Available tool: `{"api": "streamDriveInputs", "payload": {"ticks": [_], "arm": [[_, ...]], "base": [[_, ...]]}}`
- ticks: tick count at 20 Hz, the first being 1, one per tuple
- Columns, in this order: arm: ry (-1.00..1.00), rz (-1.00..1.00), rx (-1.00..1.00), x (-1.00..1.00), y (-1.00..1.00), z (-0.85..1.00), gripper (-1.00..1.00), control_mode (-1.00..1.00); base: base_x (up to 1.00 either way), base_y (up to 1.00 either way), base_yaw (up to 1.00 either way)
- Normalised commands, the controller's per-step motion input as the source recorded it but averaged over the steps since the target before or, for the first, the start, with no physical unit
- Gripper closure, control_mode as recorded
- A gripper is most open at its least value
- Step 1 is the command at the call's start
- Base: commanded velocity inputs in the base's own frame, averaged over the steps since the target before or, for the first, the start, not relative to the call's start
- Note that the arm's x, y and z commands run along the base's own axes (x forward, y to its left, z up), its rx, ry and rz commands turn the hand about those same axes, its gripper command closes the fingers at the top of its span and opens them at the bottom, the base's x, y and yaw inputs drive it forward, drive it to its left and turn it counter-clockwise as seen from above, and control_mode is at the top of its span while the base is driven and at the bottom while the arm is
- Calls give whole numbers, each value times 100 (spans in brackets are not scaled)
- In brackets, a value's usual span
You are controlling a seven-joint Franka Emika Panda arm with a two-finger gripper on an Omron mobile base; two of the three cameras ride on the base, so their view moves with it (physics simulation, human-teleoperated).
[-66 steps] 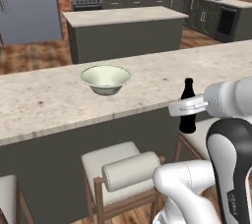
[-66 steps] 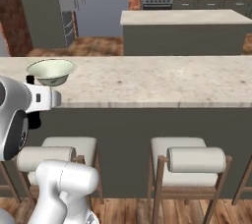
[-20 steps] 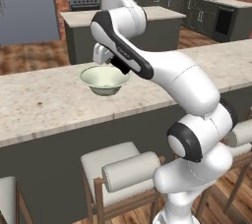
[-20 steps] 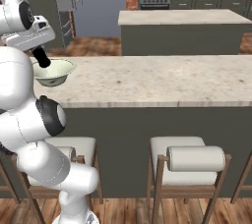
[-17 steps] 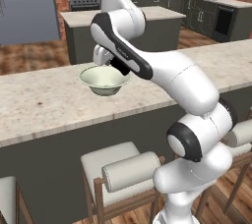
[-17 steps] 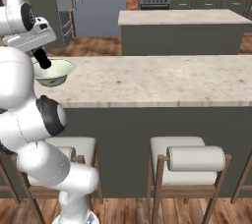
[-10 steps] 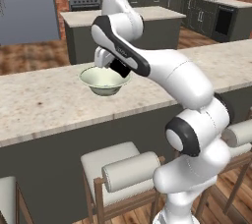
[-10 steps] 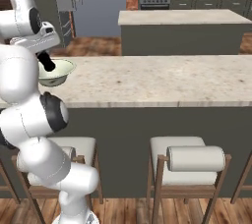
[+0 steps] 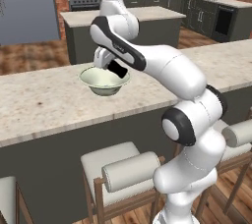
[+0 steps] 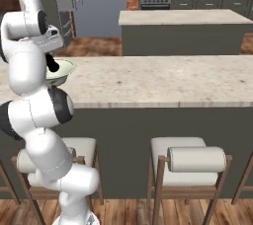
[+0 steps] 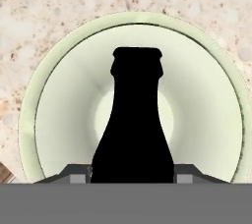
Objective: Open the fridge, grab two sodas, and place both sodas inside the bowl with ice on the dining counter.
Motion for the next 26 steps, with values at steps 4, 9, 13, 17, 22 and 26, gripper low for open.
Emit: {"api": "streamDriveInputs", "payload": {"ticks": [4,9,13,17,22,26], "arm": [[1,3,-2,8,13,-16,100,-100],[0,3,0,1,2,-20,100,-100],[0,3,0,7,0,-22,100,-100],[0,4,0,16,0,-20,100,-100],[0,4,0,24,0,-18,100,-100],[0,5,0,25,0,-7,100,-100]], "base": [[0,0,0],[0,0,0],[0,0,0],[0,0,0],[0,0,0],[0,0,0]]}}
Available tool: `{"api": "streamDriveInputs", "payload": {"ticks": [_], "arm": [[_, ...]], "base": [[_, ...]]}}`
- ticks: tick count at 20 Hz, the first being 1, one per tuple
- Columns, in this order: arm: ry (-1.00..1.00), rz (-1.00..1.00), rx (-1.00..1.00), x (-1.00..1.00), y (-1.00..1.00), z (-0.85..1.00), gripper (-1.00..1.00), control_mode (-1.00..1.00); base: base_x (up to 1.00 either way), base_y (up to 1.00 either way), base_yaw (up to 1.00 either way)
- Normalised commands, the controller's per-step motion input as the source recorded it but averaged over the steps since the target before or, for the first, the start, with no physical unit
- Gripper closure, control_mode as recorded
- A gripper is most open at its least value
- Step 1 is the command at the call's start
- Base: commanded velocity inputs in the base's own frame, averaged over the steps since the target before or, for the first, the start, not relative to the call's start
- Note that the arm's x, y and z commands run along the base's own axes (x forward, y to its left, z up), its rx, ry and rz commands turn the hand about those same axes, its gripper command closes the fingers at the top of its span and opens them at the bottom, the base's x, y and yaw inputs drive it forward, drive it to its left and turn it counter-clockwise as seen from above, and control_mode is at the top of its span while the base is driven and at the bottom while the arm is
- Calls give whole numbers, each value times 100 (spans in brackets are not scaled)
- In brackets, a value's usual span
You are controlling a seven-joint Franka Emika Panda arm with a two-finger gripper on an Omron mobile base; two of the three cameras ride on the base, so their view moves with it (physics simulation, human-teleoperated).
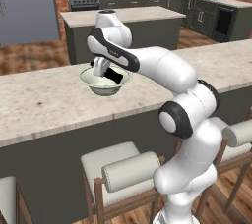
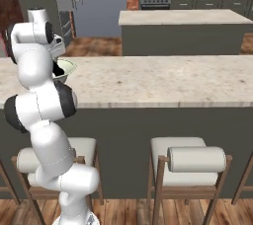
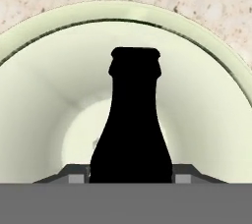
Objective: Open the fridge, grab two sodas, and place both sodas inside the bowl with ice on the dining counter.
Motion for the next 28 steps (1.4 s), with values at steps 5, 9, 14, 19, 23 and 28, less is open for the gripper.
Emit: {"api": "streamDriveInputs", "payload": {"ticks": [5,9,14,19,23,28], "arm": [[1,5,0,22,0,-5,100,-100],[2,4,0,23,8,-12,100,-100],[1,3,0,21,16,-13,100,-100],[3,2,0,21,20,-12,-100,-100],[2,1,0,17,17,-9,-100,-100],[-1,2,0,0,2,0,-100,-100]], "base": [[0,0,0],[0,0,0],[0,0,0],[0,0,0],[0,0,0],[0,0,0]]}}
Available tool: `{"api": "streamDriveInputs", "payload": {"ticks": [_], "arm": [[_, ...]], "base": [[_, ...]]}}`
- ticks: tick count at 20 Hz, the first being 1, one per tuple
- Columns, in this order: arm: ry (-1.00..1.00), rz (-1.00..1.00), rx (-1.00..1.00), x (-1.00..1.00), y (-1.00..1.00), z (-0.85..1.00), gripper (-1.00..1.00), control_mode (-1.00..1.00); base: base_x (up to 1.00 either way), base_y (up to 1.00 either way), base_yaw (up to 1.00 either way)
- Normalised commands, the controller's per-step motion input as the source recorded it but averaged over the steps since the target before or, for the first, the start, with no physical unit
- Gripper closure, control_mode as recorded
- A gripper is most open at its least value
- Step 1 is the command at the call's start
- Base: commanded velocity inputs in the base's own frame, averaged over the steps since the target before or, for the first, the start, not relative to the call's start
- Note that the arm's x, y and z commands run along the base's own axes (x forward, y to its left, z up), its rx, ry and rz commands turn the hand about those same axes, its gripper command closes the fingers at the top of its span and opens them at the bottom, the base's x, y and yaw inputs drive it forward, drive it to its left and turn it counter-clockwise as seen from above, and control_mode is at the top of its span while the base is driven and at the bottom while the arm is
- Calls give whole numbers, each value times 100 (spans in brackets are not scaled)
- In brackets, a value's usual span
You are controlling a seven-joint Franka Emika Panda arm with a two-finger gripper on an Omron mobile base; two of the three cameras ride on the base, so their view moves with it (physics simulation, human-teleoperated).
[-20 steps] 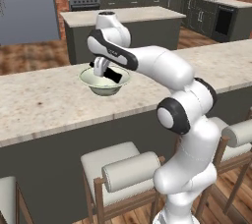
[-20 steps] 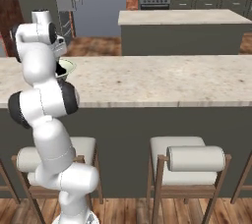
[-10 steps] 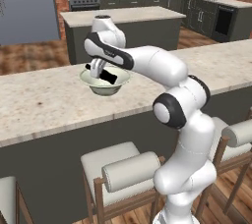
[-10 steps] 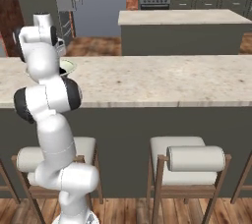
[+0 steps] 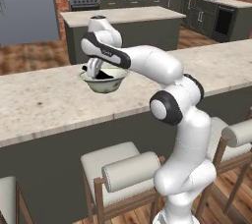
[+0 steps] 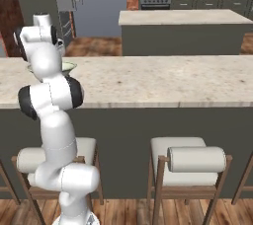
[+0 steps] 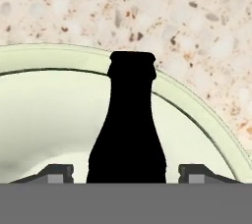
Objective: Open the fridge, grab two sodas, and place both sodas inside the bowl with ice on the dining counter.
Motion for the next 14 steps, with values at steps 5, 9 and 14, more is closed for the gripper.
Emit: {"api": "streamDriveInputs", "payload": {"ticks": [5,9,14], "arm": [[-13,0,0,-50,0,32,-100,-100],[-15,0,0,-56,0,43,-100,-100],[-17,0,0,-72,0,16,-100,-100]], "base": [[0,0,0],[0,0,0],[0,0,0]]}}
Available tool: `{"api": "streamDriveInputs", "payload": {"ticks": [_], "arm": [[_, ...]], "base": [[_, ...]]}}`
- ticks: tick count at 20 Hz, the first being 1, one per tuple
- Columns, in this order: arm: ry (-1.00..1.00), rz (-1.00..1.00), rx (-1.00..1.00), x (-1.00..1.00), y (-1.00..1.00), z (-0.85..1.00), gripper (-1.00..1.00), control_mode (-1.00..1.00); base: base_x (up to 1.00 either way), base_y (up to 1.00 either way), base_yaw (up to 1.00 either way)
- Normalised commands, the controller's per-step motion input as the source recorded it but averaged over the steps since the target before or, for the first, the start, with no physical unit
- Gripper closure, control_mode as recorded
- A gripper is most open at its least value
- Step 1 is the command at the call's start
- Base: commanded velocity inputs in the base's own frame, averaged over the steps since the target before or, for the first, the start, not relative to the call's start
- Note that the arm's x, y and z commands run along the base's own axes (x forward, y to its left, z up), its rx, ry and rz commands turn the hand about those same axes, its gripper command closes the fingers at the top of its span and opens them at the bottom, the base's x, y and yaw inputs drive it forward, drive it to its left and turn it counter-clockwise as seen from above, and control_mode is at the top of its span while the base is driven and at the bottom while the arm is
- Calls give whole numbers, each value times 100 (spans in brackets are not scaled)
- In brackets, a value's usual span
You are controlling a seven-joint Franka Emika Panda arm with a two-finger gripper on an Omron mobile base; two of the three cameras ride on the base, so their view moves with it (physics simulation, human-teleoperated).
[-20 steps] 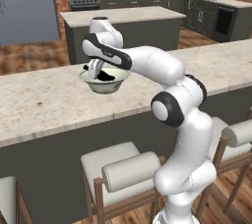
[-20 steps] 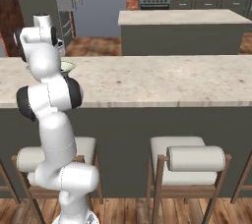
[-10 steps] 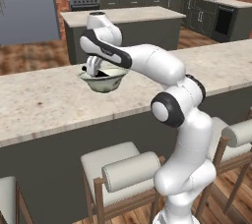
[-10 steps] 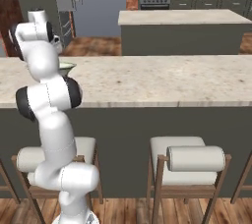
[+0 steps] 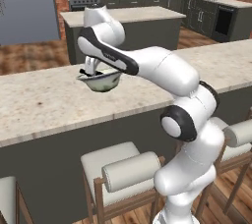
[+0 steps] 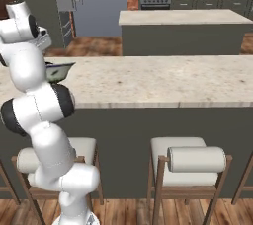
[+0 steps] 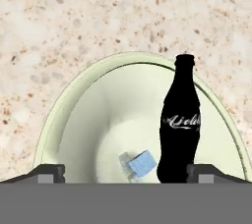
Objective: Open the fridge, grab two sodas, and place both sodas inside the bowl with ice on the dining counter.
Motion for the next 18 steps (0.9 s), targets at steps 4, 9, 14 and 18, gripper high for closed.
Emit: {"api": "streamDriveInputs", "payload": {"ticks": [4,9,14,18], "arm": [[-11,0,1,-84,-15,0,-100,-100],[0,-1,7,-61,-34,0,-100,-100],[0,0,9,-23,-40,0,-100,-100],[2,0,9,-7,-28,0,-100,-100]], "base": [[0,0,0],[0,0,0],[0,0,0],[0,0,0]]}}
